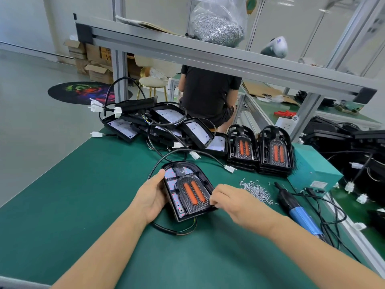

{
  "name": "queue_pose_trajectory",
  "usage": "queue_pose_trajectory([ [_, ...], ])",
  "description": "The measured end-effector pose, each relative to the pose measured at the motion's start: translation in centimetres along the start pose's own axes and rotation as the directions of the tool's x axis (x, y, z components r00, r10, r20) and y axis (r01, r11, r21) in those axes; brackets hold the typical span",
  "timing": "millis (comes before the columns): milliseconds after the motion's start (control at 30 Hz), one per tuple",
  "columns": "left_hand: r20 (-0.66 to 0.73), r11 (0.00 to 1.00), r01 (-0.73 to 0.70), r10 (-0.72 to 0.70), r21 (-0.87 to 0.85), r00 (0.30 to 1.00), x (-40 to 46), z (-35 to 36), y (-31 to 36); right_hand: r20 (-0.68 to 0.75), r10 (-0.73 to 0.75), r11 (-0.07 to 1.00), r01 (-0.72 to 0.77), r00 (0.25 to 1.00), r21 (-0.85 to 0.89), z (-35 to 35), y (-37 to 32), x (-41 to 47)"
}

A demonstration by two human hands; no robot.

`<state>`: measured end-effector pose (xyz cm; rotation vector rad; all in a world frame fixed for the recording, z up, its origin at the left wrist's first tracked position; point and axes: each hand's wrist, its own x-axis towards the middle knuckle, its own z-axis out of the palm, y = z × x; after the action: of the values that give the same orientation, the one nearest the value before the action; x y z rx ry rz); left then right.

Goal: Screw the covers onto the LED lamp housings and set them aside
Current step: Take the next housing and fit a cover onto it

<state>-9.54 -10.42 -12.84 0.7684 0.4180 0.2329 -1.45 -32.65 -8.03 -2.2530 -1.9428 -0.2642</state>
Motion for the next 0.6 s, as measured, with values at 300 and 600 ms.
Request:
queue_pose_trajectory([
  [300, -0.028, 0.992, -0.065, 0.068, 0.11, 0.997, 0.0, 0.3, 0.1, -0.022, 0.001, 0.998, -0.003, 1.0, -0.057, -0.2, -0.7, -0.3],
  [600, -0.185, 0.947, -0.044, 0.107, 0.317, 0.977, 0.3, 0.7, 0.1, -0.105, 0.136, 0.977, -0.151, 0.985, -0.153, 1.0, -0.6, -1.3],
])
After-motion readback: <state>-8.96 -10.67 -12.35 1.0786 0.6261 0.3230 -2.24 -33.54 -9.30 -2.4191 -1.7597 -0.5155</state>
